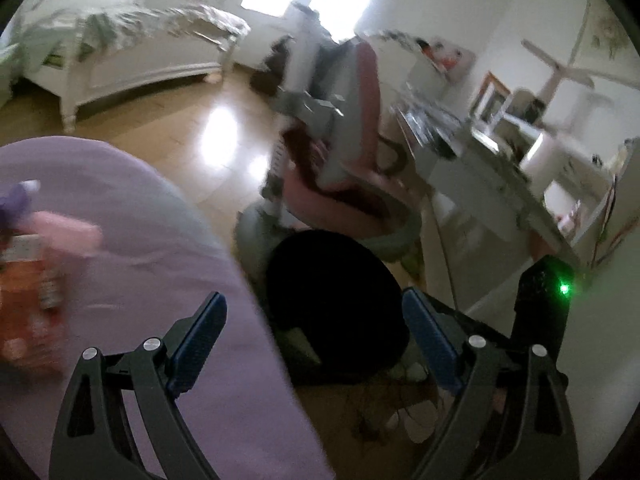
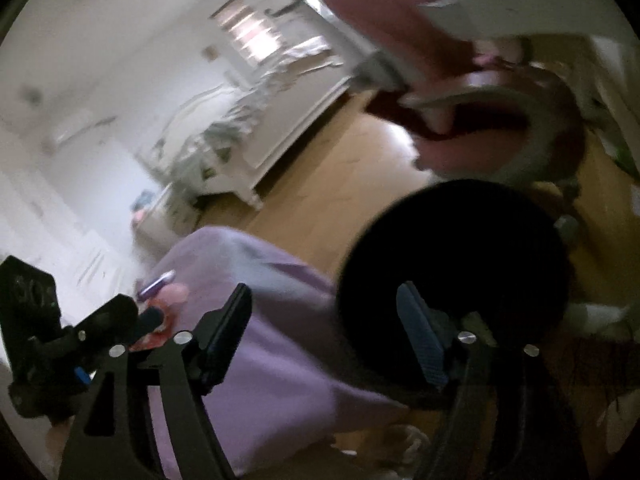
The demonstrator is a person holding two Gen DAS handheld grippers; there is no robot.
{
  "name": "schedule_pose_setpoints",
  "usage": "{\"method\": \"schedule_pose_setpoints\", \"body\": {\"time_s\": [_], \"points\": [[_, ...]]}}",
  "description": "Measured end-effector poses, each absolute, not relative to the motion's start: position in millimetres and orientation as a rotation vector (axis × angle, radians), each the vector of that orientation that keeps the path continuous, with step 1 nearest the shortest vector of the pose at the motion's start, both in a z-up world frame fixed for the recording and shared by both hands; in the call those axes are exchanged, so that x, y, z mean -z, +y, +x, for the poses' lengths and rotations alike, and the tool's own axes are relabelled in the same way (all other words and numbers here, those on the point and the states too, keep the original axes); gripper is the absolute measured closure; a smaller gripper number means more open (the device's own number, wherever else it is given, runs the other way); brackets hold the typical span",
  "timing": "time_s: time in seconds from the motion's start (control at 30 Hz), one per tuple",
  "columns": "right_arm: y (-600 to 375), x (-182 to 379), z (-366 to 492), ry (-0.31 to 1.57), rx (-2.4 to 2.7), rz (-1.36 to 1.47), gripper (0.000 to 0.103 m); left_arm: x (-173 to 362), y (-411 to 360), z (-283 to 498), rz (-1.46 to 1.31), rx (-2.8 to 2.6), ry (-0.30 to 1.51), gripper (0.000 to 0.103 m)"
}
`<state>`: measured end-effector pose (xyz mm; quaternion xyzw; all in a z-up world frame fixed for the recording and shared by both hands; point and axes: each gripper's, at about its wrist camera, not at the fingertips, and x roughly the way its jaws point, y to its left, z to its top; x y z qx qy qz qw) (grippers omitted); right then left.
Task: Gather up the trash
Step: 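Move both tools back over the table pile, then grasp the beige snack wrapper with the left tool while the right tool grasps the white courier bag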
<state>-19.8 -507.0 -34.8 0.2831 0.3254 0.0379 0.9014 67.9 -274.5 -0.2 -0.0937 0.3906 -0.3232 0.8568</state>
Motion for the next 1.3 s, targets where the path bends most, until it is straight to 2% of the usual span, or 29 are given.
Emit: {"method": "schedule_pose_setpoints", "body": {"time_s": [0.1, 0.27, 0.4, 0.47, 0.63, 0.83, 1.07, 1.2, 1.23, 1.27, 1.3], "points": [[-471, 22, -6, 0.684, -0.163, 0.526, 0.027, -7, -231, 63, -0.243, 0.608, 0.789, 0.014], [-400, -3, 19, 0.691, -0.316, 0.420, 0.019, -18, -140, 55, -0.287, 0.422, 0.726, 0.014], [-334, -21, 41, 0.716, -0.442, 0.325, 0.017, -25, -53, 51, -0.303, 0.232, 0.681, 0.014], [-300, -29, 52, 0.727, -0.497, 0.268, 0.011, -22, -20, 51, -0.292, 0.163, 0.686, 0.014], [-216, -39, 74, 0.751, -0.571, 0.093, 0.009, -5, 42, 70, -0.133, 0.103, 0.776, 0.014], [-144, -20, 107, 0.829, -0.548, -0.066, 0.009, 23, 74, 103, 0.138, 0.144, 0.855, 0.014], [-109, 9, 133, 0.919, -0.485, -0.161, 0.009, 41, 74, 125, 0.303, 0.246, 0.884, 0.014], [-112, 21, 137, 0.934, -0.493, -0.154, 0.010, 47, 65, 130, 0.300, 0.293, 0.897, 0.014], [-112, 21, 137, 0.930, -0.500, -0.153, 0.019, 48, 67, 132, 0.276, 0.291, 0.905, 0.015], [-112, 22, 137, 0.930, -0.511, -0.143, 0.021, 50, 71, 136, 0.239, 0.284, 0.920, 0.019], [-113, 21, 137, 0.926, -0.510, -0.136, 0.022, 52, 73, 136, 0.212, 0.281, 0.930, 0.036]]}}
